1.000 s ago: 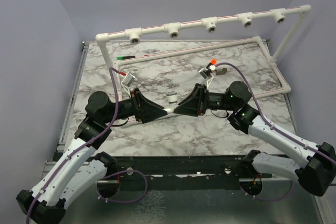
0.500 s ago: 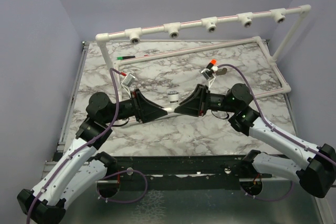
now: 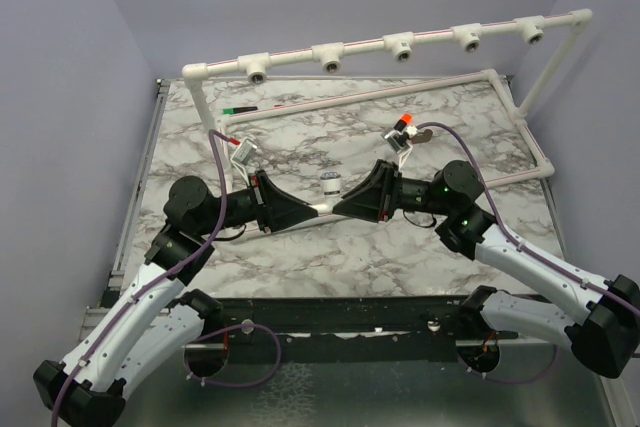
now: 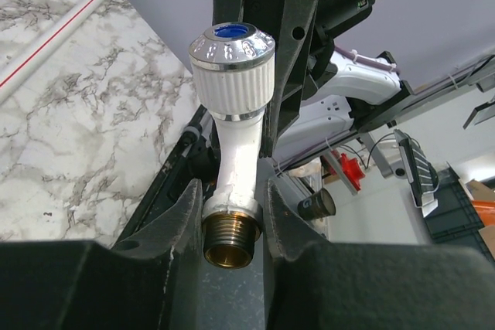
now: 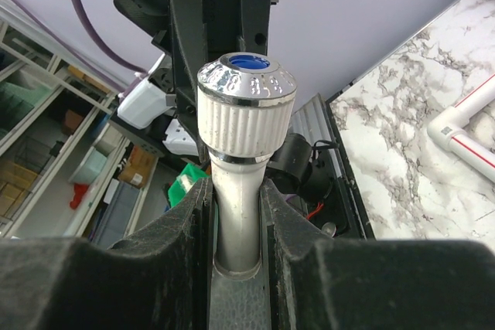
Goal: Install the water faucets
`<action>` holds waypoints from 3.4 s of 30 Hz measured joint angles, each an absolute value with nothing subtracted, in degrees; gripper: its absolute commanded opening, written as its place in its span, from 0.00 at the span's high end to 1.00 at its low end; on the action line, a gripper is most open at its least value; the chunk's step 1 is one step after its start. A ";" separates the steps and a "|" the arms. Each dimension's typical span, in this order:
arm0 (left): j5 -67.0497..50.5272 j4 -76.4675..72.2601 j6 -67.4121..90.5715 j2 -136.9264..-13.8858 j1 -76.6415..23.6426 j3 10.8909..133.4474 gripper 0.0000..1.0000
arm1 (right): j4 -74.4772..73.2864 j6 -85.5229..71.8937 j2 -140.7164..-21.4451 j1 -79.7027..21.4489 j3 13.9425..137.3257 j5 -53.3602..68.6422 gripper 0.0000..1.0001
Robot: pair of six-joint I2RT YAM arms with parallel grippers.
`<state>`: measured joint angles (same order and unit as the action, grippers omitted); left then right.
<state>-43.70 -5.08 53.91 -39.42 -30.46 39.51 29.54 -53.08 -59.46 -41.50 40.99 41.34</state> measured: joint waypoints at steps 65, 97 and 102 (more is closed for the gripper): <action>-44.07 -7.31 55.31 -39.97 -30.48 38.50 1.00 | 27.94 -53.95 -56.01 -41.50 38.68 39.94 0.71; -35.66 11.03 39.07 -45.36 -30.39 56.51 0.16 | 16.56 -45.15 -52.40 -41.25 43.00 36.38 1.00; -27.66 18.79 30.85 -50.13 -30.39 66.72 0.16 | 10.24 -39.94 -50.87 -41.23 47.64 34.70 0.99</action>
<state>-27.66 18.79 30.85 -50.13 -30.39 66.72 10.24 -39.94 -50.87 -41.23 47.64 34.70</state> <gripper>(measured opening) 0.835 0.224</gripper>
